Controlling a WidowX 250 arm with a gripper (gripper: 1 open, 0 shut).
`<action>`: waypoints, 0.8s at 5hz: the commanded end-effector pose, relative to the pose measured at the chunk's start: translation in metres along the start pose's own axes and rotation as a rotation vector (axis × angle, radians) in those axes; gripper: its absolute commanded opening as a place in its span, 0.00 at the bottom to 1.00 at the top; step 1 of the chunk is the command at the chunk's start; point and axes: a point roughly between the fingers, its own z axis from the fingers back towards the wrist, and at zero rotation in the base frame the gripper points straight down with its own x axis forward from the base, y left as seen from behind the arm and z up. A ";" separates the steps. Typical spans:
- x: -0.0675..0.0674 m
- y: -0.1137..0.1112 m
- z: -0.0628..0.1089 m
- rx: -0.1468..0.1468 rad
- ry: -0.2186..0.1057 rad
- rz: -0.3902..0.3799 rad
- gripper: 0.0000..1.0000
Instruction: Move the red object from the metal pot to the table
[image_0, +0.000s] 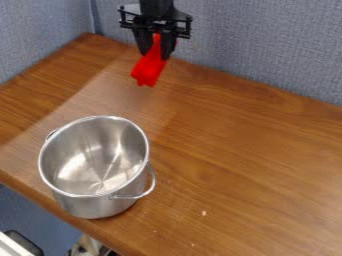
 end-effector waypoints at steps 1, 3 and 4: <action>-0.007 -0.010 0.035 -0.030 -0.085 -0.047 0.00; -0.030 -0.030 0.051 -0.124 -0.078 -0.136 0.00; -0.050 -0.045 0.059 -0.171 -0.068 -0.198 0.00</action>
